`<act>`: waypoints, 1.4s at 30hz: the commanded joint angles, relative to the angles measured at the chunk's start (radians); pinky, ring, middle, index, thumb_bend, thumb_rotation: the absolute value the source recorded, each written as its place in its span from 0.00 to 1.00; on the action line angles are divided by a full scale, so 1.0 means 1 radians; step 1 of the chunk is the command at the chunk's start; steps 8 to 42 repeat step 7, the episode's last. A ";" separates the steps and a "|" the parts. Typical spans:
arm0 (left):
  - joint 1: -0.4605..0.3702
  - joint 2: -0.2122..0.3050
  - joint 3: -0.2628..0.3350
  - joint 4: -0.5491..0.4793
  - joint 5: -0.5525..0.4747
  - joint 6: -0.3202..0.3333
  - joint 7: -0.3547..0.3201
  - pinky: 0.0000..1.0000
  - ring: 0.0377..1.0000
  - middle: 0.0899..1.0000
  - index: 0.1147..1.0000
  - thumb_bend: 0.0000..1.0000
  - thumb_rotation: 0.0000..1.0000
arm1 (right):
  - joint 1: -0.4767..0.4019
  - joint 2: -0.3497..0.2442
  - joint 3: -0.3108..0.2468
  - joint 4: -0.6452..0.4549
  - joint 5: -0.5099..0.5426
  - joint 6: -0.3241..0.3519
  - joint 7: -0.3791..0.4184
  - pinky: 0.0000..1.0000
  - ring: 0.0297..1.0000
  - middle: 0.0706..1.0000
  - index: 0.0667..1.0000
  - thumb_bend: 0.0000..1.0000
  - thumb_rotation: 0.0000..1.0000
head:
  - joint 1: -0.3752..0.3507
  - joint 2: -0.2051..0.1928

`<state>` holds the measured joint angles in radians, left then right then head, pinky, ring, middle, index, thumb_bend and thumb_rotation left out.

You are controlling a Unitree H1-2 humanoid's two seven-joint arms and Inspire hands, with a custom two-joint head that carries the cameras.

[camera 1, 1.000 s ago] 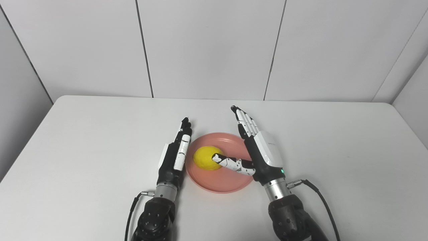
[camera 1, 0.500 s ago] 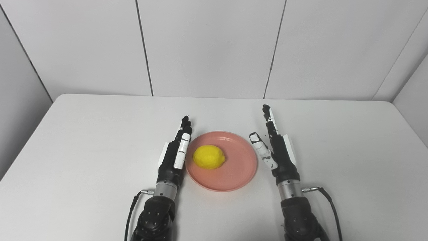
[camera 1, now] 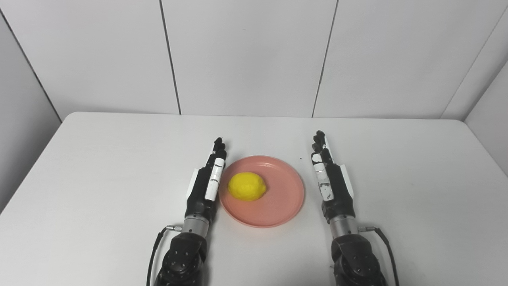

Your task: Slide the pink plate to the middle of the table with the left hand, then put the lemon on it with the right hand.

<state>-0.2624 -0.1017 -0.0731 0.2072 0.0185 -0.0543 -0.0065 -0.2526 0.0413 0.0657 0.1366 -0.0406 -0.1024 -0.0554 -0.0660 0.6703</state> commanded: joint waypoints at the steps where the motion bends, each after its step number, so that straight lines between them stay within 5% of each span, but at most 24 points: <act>1: -0.008 -0.002 0.010 0.005 0.011 -0.039 0.022 1.00 1.00 1.00 1.00 0.56 1.00 | -0.018 0.007 -0.003 -0.027 0.032 0.020 0.025 1.00 1.00 1.00 1.00 0.78 1.00 | 0.000 0.000; 7: -0.006 -0.007 0.019 -0.002 0.050 -0.023 0.079 0.98 0.98 0.97 0.96 0.53 1.00 | -0.018 0.010 -0.006 -0.036 0.085 0.070 0.061 1.00 1.00 1.00 1.00 0.81 1.00 | 0.000 0.000; 42: -0.006 -0.007 0.019 -0.002 0.050 -0.023 0.079 0.98 0.98 0.97 0.96 0.53 1.00 | -0.018 0.010 -0.006 -0.036 0.085 0.070 0.061 1.00 1.00 1.00 1.00 0.81 1.00 | 0.000 0.000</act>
